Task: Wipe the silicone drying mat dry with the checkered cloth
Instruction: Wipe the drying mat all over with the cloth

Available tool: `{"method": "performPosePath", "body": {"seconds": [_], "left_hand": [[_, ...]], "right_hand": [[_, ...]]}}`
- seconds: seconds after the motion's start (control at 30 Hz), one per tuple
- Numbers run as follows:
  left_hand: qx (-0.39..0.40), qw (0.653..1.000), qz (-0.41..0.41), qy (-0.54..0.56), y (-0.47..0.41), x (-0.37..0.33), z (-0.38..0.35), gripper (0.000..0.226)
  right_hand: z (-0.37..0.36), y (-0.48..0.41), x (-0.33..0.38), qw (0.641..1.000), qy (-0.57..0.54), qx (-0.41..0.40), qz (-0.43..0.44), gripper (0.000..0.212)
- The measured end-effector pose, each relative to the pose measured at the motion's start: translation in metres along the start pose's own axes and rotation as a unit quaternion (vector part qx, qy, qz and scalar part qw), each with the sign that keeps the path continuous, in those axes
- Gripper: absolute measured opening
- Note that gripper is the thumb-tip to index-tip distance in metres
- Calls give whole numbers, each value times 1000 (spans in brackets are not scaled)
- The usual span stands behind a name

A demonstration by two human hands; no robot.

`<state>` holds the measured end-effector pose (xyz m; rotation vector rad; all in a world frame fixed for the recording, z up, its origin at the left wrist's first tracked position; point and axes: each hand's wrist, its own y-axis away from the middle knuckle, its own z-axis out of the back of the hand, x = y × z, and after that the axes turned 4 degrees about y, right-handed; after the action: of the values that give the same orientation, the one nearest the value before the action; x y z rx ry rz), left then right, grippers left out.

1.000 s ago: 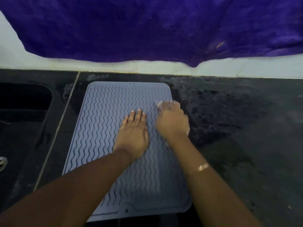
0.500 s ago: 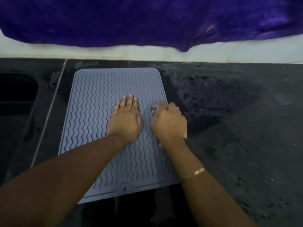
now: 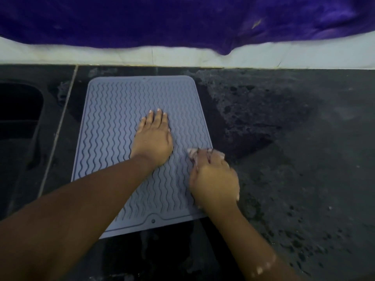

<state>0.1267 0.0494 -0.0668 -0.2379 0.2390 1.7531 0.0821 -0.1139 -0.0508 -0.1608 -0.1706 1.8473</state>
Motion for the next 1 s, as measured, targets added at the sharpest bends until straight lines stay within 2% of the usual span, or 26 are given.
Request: {"method": "performPosePath", "body": {"seconds": [0.07, 0.13, 0.23, 0.37, 0.57, 0.77, 0.87, 1.0], "left_hand": [[2, 1000, -1, 1, -1, 0, 0, 54], [1, 1000, 0, 5, -1, -1, 1, 54], [0, 1000, 4, 7, 0, -1, 0, 54], [-2, 1000, -1, 1, -1, 0, 0, 54], [2, 1000, 4, 6, -1, 0, 0, 54], [-1, 1000, 3, 14, -1, 0, 1, 54], [0, 1000, 0, 9, 0, -1, 1, 54], [0, 1000, -1, 6, -1, -2, 2, 54]], "right_hand": [[-6, -39, 6, 1000, -11, -3, 4, 26], [-8, -57, 11, 1000, -7, -4, -9, 28], [-6, -20, 11, 1000, -1, 15, -24, 34], [2, 29, 0, 999, -24, -16, -33, 40], [-7, -49, 11, 1000, -25, 5, -16, 34], [1, 24, -2, 999, -8, -1, -35, 41], [0, 21, -3, 999, -8, -6, -35, 32], [-10, -47, 11, 999, -45, -4, -28, 21]]}}
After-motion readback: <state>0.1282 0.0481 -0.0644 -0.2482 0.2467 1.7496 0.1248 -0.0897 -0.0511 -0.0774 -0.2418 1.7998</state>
